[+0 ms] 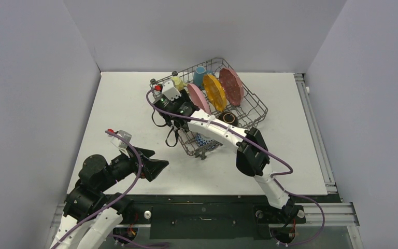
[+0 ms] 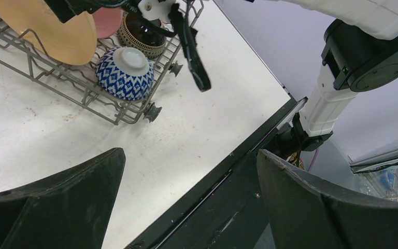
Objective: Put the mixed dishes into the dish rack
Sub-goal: Insert the plate into the dish rack, then reset both arms
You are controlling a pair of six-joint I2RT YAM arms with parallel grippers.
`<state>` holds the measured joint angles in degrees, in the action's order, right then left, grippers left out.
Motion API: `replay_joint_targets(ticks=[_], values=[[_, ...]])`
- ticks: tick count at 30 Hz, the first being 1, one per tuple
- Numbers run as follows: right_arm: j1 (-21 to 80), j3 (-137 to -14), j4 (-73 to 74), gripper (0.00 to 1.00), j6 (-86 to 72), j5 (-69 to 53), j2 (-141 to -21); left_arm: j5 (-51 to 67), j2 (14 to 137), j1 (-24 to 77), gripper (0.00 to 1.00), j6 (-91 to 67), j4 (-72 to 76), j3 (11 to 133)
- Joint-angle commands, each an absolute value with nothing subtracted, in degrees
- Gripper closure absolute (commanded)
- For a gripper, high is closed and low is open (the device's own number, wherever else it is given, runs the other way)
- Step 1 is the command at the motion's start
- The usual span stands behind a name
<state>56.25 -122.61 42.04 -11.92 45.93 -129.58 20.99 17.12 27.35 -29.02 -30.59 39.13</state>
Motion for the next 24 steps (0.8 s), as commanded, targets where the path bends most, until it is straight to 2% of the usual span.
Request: replay_joint_targets(ticks=[1, 13, 20, 24], values=[[56.55, -121.34, 40.63, 0.50, -14.04, 43.84, -122.60, 22.13, 17.33, 26.89, 0.04, -27.77, -27.60, 39.11], [57.29, -116.59, 38.28, 0.42, -15.13, 39.60, -115.29, 21.48, 16.93, 26.87, 0.04, -27.60, -27.87, 39.13], [57.39, -106.77, 34.35, 0.37, -16.45, 37.65, -105.65, 20.30, 17.47, 26.81, 0.04, -27.73, -28.35, 39.38], [57.47, -100.99, 32.56, 0.30, -18.10, 37.50, -99.61, 19.11, 18.38, 26.73, 0.04, -27.93, -29.11, 39.73]])
